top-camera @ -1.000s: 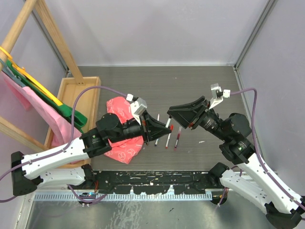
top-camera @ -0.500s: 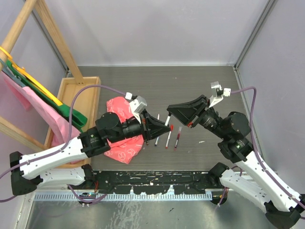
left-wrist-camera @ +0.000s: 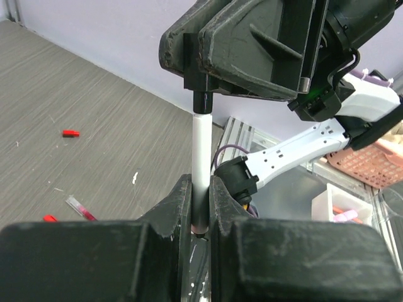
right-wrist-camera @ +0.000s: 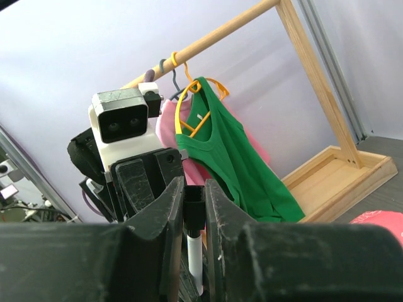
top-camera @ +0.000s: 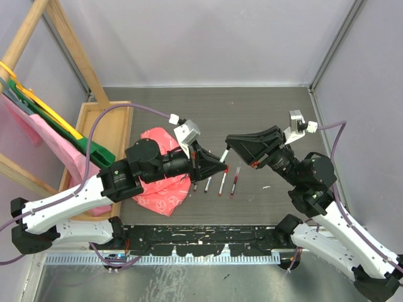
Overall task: Insert the pens into the pen caps
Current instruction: Press the pen cap onto the pen.
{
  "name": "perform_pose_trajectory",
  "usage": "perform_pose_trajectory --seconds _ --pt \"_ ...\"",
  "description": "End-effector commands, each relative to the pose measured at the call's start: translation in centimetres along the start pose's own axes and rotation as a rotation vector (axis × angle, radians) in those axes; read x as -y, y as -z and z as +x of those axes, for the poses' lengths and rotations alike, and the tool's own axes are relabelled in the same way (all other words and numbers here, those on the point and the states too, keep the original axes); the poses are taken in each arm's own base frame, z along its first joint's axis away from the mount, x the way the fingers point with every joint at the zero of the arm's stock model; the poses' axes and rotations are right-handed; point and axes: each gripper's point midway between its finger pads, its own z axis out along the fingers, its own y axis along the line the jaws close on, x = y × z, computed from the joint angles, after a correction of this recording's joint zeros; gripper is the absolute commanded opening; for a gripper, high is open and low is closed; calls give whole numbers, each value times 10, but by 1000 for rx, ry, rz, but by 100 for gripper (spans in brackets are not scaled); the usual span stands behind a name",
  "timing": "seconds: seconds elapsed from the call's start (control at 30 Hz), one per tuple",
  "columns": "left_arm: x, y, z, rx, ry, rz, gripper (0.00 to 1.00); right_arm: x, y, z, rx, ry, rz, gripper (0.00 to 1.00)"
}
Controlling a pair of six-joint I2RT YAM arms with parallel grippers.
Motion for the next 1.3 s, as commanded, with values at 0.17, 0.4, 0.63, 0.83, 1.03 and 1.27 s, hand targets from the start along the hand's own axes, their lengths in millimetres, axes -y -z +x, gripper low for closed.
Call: perform_pose_trajectory --seconds 0.17,0.4,0.63,0.83,1.03,1.27 --pt "41 19 -162 489 -70 82 0 15 38 138 -410 -102 59 0" --pt "46 24 -173 518 -76 89 0 14 61 184 -480 -136 99 0" --pt "38 29 -166 499 -75 51 0 11 54 168 -452 -75 119 0" --pt "24 35 -138 424 -55 1 0 -4 25 137 -419 22 95 11" --pt "19 38 -108 308 -48 -9 0 -20 0 99 -331 104 67 30" --pt "16 36 -77 212 -26 4 0 -46 -20 48 -210 181 18 38"
